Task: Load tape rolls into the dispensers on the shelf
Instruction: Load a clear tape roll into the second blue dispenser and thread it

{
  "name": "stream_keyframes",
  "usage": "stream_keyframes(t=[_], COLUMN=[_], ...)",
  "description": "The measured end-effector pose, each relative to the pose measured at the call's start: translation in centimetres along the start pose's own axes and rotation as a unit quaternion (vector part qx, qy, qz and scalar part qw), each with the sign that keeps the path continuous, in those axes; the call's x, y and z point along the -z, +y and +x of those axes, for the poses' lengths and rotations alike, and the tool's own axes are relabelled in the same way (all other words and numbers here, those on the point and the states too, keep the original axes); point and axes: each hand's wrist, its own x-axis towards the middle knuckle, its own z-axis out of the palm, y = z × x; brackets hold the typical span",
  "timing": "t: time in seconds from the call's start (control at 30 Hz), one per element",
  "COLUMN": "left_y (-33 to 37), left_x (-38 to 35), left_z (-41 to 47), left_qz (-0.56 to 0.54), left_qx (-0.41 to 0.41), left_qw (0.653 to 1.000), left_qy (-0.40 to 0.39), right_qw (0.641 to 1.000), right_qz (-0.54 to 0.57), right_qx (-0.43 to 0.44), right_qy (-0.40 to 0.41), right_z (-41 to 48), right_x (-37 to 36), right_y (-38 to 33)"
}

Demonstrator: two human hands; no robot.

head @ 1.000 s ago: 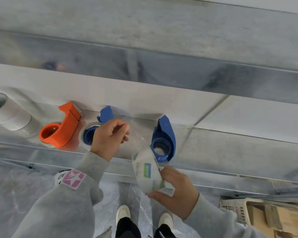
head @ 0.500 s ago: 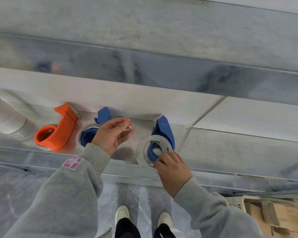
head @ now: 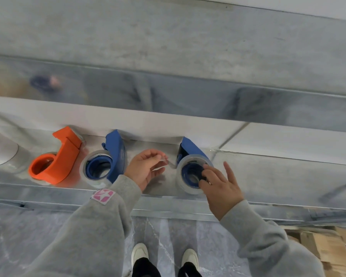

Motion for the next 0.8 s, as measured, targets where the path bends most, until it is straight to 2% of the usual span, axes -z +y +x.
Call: stream_keyframes(t=[0.1, 0.27, 0.43, 0.63, 0.73, 0.8], left_y=[-0.5, -1.0, -1.7, -2.1, -2.4, -2.7], left_x=[-0.5, -0.8, -1.0, -0.9, -0.7, -0.6], left_z=[0.8, 1.7, 2.2, 2.4, 2.6, 2.6], left_qz=[-0.007, -0.005, 0.011, 0.015, 0.028, 0.036], left_qx=[0.011, 0.026, 0.035, 0.042, 0.052, 0.062], left_qw=[1.000, 0.999, 0.999, 0.998, 0.997, 0.996], left_qy=[0.012, 0.039, 0.039, 0.045, 0.046, 0.043], right_qw=[0.999, 0.996, 0.991, 0.976, 0.961, 0.940], right_qz=[-0.016, -0.030, -0.002, 0.145, 0.187, 0.254], right_qx=[-0.036, -0.084, -0.135, -0.163, -0.199, -0.213], right_qy=[0.009, -0.023, -0.012, 0.012, -0.038, -0.080], right_z=[0.0, -0.3, -0.8, 0.0, 1.1, 1.7], right_x=[-0.2, -1.0, -2.4, -2.2, -1.7, -1.7], right_y=[-1.0, -1.7, -1.5, -1.2, -1.3, -0.8])
